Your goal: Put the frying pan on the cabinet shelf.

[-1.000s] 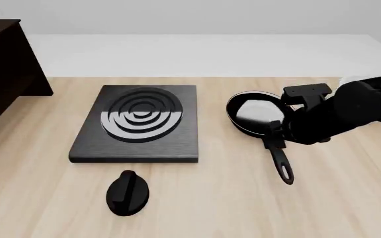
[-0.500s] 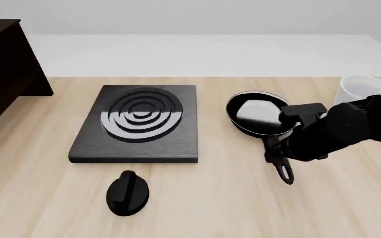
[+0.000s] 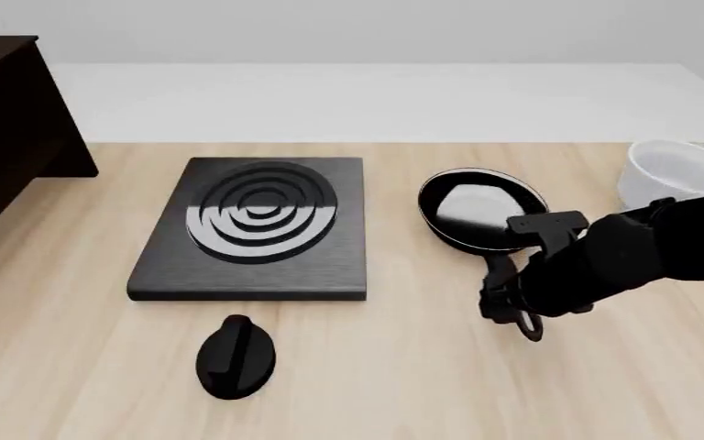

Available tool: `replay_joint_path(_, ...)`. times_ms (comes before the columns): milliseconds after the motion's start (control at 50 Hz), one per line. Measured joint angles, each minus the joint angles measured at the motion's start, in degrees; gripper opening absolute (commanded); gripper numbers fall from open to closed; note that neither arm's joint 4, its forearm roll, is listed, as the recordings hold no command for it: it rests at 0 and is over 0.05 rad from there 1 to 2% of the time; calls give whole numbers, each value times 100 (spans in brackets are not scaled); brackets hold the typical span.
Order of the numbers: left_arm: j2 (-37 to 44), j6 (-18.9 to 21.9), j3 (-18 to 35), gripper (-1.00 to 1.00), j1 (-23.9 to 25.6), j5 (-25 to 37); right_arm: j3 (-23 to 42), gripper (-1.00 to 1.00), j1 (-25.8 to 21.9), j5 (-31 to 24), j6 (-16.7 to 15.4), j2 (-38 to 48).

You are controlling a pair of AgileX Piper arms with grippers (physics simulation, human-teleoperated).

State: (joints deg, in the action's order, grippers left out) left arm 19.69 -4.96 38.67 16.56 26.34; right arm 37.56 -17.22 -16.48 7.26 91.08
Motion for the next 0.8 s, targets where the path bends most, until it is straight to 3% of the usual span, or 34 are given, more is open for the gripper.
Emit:
replay_joint_path(20, 0, 1, -7, 100, 2, -4, -1, -100, 5, 4, 5, -3)
replay_joint_path(380, 38, -2, -27, 100, 55, -35, -106, -100, 379, -79, -321, -387)
replay_joint_path(800, 15, -146, -46, 100, 229, -49, 85, -100, 641, -869, -992, -1971)
